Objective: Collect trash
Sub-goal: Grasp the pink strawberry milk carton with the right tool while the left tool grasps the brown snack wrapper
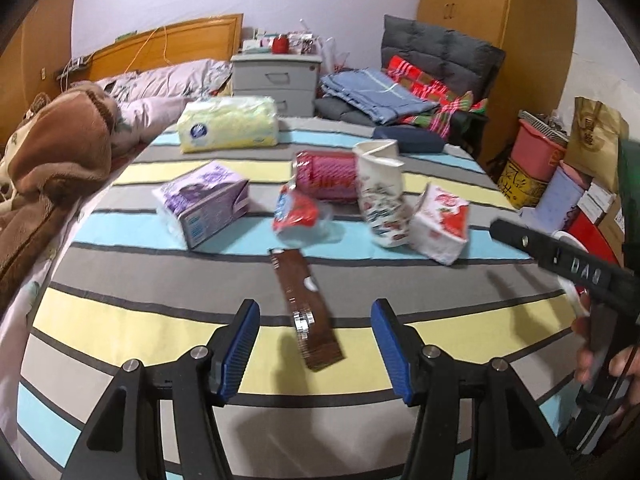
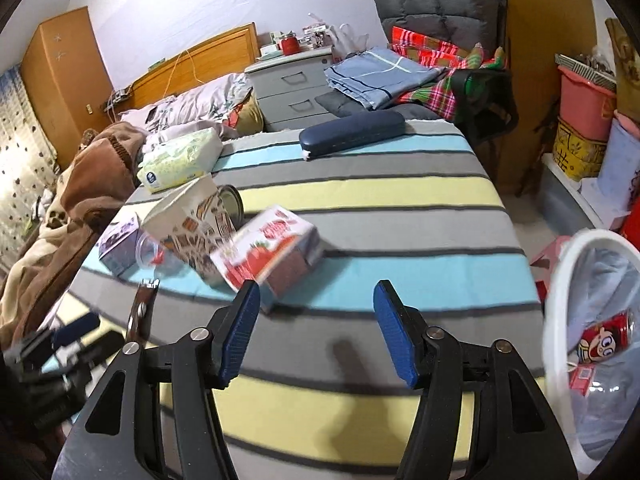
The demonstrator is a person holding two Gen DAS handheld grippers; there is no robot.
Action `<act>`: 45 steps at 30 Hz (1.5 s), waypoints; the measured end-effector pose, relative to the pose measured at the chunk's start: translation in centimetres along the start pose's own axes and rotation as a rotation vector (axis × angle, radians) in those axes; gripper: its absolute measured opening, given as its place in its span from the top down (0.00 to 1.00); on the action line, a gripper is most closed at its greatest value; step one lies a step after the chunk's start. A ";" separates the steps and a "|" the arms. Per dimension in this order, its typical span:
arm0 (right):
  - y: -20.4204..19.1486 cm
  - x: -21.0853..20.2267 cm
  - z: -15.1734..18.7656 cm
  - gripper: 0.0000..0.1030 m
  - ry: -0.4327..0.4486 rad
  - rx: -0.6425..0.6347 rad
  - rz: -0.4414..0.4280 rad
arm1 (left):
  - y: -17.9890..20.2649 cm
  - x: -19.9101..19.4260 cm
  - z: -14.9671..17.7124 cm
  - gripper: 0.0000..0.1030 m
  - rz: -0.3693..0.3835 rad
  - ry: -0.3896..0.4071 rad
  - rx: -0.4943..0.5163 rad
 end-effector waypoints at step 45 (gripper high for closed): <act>-1.8 5.0 -0.8 0.66 -0.149 -0.008 0.067 | -1.8 3.4 -0.1 0.43 0.027 -0.082 -0.024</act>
Point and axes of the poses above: each gripper's, at about its wrist camera, not at the fingertips, and x roughly the way its jaws point, y to its right, z to its underside, the point moved 6 cm from there along x, roughly the way its jaws point, and after that the axes turned 11 degrees about -z, right-handed, at the moved point
